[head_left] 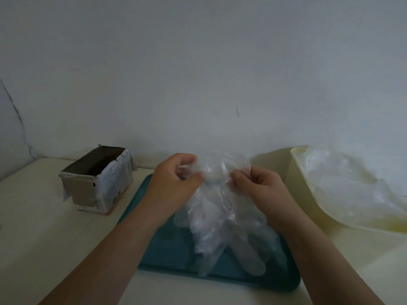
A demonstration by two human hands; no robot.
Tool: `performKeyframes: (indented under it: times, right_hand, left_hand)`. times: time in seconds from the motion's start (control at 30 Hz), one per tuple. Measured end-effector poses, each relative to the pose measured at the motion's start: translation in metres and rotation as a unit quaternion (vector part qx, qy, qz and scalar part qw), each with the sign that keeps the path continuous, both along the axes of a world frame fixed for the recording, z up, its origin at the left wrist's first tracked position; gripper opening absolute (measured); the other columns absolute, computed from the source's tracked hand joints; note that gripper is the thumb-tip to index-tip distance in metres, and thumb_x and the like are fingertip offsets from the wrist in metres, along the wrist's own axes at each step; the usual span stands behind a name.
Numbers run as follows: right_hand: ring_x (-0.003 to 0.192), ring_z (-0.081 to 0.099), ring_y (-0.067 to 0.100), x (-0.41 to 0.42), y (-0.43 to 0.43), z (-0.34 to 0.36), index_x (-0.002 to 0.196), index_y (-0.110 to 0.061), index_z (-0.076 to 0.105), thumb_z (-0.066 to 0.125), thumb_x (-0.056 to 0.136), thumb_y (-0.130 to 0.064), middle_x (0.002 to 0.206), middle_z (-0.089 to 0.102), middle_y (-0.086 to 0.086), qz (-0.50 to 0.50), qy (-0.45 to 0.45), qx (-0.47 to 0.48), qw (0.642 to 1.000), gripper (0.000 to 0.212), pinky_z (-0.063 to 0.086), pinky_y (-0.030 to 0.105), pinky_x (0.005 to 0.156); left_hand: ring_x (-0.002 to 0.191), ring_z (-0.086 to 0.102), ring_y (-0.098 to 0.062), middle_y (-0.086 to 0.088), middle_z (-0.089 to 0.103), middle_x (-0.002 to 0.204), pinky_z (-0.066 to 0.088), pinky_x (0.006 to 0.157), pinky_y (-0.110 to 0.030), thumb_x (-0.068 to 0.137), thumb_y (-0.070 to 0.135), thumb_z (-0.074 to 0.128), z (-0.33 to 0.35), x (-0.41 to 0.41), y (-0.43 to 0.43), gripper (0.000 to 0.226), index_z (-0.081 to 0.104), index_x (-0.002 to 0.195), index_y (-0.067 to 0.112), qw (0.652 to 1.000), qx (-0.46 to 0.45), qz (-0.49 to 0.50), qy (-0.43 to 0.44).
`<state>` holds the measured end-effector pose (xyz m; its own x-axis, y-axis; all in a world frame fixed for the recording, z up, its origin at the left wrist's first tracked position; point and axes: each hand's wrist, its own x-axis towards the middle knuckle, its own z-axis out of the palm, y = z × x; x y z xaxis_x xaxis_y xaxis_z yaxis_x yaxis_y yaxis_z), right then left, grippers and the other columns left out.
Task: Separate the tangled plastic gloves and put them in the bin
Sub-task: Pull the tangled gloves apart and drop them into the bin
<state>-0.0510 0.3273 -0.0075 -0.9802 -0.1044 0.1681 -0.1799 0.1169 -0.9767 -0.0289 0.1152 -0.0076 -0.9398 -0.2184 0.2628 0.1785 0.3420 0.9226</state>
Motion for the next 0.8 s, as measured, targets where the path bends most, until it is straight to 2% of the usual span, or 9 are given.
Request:
performKeyframes:
  times: [0.07, 0.2, 0.3, 0.4, 0.53, 0.6, 0.67, 0.73, 0.8]
  right_hand:
    - [0.081, 0.072, 0.021, -0.001, -0.002, -0.001, 0.098, -0.003, 0.076, 0.065, 0.101, -0.013, 0.087, 0.078, 0.015, -0.016, 0.013, -0.009, 1.0, 0.016, 0.059, 0.045, 0.089]
    - [0.088, 0.074, 0.027, 0.001, -0.002, 0.003, 0.106, -0.009, 0.074, 0.063, 0.101, -0.011, 0.088, 0.078, 0.016, 0.012, 0.013, -0.052, 0.999, 0.012, 0.059, 0.045, 0.093]
    - [0.081, 0.072, 0.025, 0.003, -0.002, 0.007, 0.098, -0.004, 0.075, 0.069, 0.098, -0.016, 0.085, 0.076, 0.019, 0.025, 0.022, -0.055, 0.998, 0.014, 0.059, 0.044, 0.087]
    - [0.069, 0.064, 0.024, 0.001, 0.0, 0.005, 0.084, -0.002, 0.072, 0.072, 0.096, -0.019, 0.075, 0.072, 0.019, 0.022, 0.018, -0.033, 0.999, 0.021, 0.056, 0.039, 0.074]
    - [0.055, 0.056, 0.016, -0.009, 0.005, -0.01, 0.088, -0.002, 0.075, 0.073, 0.096, -0.018, 0.063, 0.065, 0.007, -0.047, -0.027, -0.012, 0.998, 0.018, 0.052, 0.03, 0.058]
    - [0.06, 0.061, 0.017, -0.013, 0.007, -0.017, 0.096, -0.007, 0.076, 0.071, 0.097, -0.017, 0.071, 0.069, 0.007, -0.093, -0.051, -0.006, 0.994, 0.012, 0.057, 0.027, 0.059]
    - [0.064, 0.064, 0.019, -0.016, 0.009, -0.02, 0.102, -0.012, 0.073, 0.066, 0.1, -0.019, 0.076, 0.069, 0.008, -0.132, -0.044, 0.023, 0.99, 0.01, 0.059, 0.025, 0.059]
    - [0.058, 0.061, 0.018, -0.016, 0.01, -0.02, 0.107, -0.014, 0.071, 0.06, 0.104, -0.022, 0.075, 0.068, 0.008, -0.161, -0.007, 0.068, 0.985, 0.013, 0.053, 0.019, 0.051]
    - [0.063, 0.063, 0.018, -0.016, 0.008, -0.017, 0.109, -0.014, 0.071, 0.057, 0.105, -0.026, 0.079, 0.068, 0.005, -0.17, 0.031, 0.073, 0.982, 0.019, 0.055, 0.024, 0.054]
  left_hand:
    - [0.108, 0.064, 0.0, 0.021, 0.068, 0.116, 0.053, 0.086, -0.02, 0.091, 0.037, 0.078, -0.003, -0.003, -0.002, 0.034, 0.069, 0.123, 0.031, 0.999, -0.017, 0.01, -0.033]
    - [0.1, 0.071, -0.002, 0.012, 0.076, 0.105, 0.055, 0.082, -0.02, 0.085, 0.051, 0.079, 0.002, -0.001, 0.001, 0.04, 0.07, 0.12, 0.033, 0.997, 0.068, -0.023, -0.036]
    - [0.088, 0.075, -0.011, 0.0, 0.079, 0.093, 0.06, 0.08, -0.026, 0.081, 0.031, 0.088, 0.004, 0.0, 0.001, 0.028, 0.077, 0.106, 0.024, 0.994, 0.088, -0.053, -0.04]
    - [0.075, 0.071, -0.009, -0.003, 0.08, 0.084, 0.055, 0.069, -0.021, 0.085, 0.013, 0.085, 0.006, 0.001, -0.004, 0.006, 0.08, 0.087, 0.014, 0.994, 0.094, -0.054, -0.031]
    - [0.065, 0.063, -0.003, 0.004, 0.073, 0.073, 0.05, 0.059, -0.015, 0.09, 0.012, 0.079, 0.009, -0.003, -0.014, 0.008, 0.077, 0.082, 0.014, 0.994, 0.101, -0.015, -0.03]
    - [0.061, 0.058, 0.001, 0.008, 0.068, 0.069, 0.047, 0.055, -0.012, 0.092, 0.015, 0.076, 0.009, -0.005, -0.016, 0.01, 0.074, 0.082, 0.014, 0.996, 0.084, 0.031, -0.015]
    - [0.061, 0.056, -0.002, 0.004, 0.069, 0.073, 0.046, 0.052, -0.012, 0.092, 0.019, 0.074, 0.01, -0.004, -0.017, 0.01, 0.07, 0.084, 0.014, 0.995, 0.073, 0.07, 0.016]
    - [0.067, 0.06, -0.009, -0.009, 0.074, 0.084, 0.049, 0.055, -0.016, 0.091, 0.021, 0.073, 0.012, -0.004, -0.019, 0.013, 0.067, 0.086, 0.011, 0.992, 0.089, 0.078, 0.039]
    - [0.084, 0.068, -0.02, -0.013, 0.077, 0.094, 0.055, 0.074, -0.027, 0.09, 0.019, 0.069, 0.015, -0.003, -0.02, 0.015, 0.063, 0.083, 0.007, 0.989, 0.137, 0.042, 0.042]
